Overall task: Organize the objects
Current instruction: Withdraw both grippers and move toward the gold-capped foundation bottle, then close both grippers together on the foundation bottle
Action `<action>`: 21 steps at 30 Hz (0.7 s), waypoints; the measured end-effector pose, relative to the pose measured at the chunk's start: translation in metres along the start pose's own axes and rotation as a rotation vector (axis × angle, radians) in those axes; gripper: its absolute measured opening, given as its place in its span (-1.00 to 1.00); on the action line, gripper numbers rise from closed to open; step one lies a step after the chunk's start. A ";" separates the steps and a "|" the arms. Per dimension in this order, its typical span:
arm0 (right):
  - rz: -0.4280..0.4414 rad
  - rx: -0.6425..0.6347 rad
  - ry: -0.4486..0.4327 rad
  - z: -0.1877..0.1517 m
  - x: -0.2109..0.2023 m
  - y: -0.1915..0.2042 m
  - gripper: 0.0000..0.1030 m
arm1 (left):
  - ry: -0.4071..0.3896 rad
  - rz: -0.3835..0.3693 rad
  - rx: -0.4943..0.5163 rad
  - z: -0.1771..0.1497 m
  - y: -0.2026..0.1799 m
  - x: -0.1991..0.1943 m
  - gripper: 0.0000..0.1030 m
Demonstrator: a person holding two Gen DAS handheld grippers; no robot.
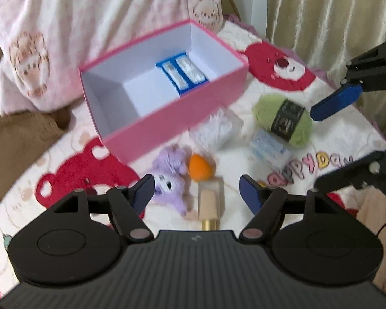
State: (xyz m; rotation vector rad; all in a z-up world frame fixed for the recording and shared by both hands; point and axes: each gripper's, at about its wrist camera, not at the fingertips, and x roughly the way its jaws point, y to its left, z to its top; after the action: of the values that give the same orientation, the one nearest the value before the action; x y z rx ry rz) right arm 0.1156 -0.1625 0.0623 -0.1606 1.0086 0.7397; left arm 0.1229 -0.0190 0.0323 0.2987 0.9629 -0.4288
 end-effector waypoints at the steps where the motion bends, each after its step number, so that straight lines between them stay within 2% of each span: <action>1: 0.009 0.006 0.004 -0.004 0.005 0.001 0.51 | 0.002 0.003 -0.004 -0.005 0.001 0.004 0.40; 9: 0.079 0.069 0.015 -0.026 0.058 0.002 0.51 | 0.053 -0.066 -0.131 -0.040 0.023 0.048 0.39; 14: 0.079 0.076 0.048 -0.029 0.098 -0.001 0.52 | 0.073 -0.150 -0.293 -0.057 0.038 0.077 0.33; 16: 0.078 0.076 0.052 -0.031 0.112 -0.002 0.51 | 0.066 -0.167 -0.341 -0.063 0.041 0.089 0.27; 18: 0.073 0.068 0.041 -0.033 0.123 -0.002 0.51 | 0.062 -0.180 -0.375 -0.068 0.042 0.098 0.11; 21: 0.094 0.086 -0.005 -0.040 0.137 -0.003 0.51 | 0.045 -0.177 -0.362 -0.070 0.037 0.112 -0.12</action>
State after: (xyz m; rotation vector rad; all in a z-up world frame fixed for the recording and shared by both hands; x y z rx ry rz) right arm 0.1328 -0.1155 -0.0717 -0.0363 1.0464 0.7805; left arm 0.1455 0.0193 -0.0980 -0.1061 1.0950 -0.4009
